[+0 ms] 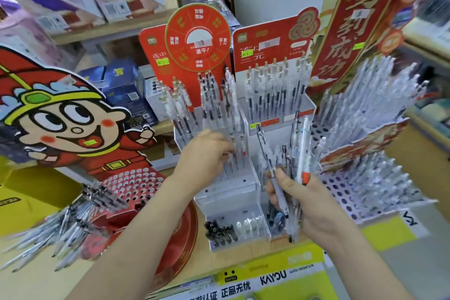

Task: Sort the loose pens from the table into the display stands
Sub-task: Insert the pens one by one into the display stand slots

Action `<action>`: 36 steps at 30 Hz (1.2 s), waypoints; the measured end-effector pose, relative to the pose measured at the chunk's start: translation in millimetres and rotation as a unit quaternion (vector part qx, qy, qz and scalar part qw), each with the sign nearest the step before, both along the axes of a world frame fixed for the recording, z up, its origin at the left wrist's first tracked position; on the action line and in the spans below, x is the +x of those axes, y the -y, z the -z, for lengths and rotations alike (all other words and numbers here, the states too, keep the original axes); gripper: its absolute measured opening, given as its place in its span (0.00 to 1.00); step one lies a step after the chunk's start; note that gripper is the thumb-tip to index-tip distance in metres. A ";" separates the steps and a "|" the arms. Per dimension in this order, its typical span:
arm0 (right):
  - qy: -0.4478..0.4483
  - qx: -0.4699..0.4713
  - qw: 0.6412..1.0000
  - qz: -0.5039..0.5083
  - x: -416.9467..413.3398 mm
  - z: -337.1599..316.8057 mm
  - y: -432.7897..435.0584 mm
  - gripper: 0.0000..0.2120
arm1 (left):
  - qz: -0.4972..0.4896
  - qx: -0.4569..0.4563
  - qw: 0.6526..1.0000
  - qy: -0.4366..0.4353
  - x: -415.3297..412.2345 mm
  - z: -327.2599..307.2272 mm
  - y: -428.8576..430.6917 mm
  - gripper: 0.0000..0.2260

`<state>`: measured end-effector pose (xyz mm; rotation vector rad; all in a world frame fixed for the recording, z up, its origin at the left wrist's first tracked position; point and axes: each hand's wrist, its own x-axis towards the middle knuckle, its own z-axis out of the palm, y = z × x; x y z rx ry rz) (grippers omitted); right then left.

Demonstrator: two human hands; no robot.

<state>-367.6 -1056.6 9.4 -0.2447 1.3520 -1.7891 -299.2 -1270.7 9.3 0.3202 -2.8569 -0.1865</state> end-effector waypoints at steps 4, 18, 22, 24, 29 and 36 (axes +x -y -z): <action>0.069 -0.030 0.997 -0.023 0.8 -1.4 3.3 0.12 | 0.009 0.013 0.999 0.039 -0.6 -6.8 1.9 0.13; -0.108 0.011 0.990 -0.095 -1.6 -15.2 2.8 0.11 | -0.038 0.320 0.947 0.000 -3.0 -64.8 -47.2 0.14; -0.104 0.020 0.991 -0.079 -6.1 -14.4 -1.7 0.15 | -0.053 0.536 0.836 -0.103 1.0 -66.5 -44.8 0.05; -0.122 0.044 0.989 -0.073 -8.8 -13.6 -5.2 0.18 | -0.067 0.551 0.814 -0.170 1.2 -64.3 -40.4 0.06; -0.093 0.032 0.991 -0.090 -12.1 -12.3 -11.8 0.16 | -0.047 0.613 0.749 -0.249 4.7 -71.5 -34.2 0.12; -0.113 0.033 0.988 -0.095 -6.4 -16.1 -4.4 0.09 | -0.022 0.485 0.873 -0.050 -0.8 -49.0 -78.2 0.12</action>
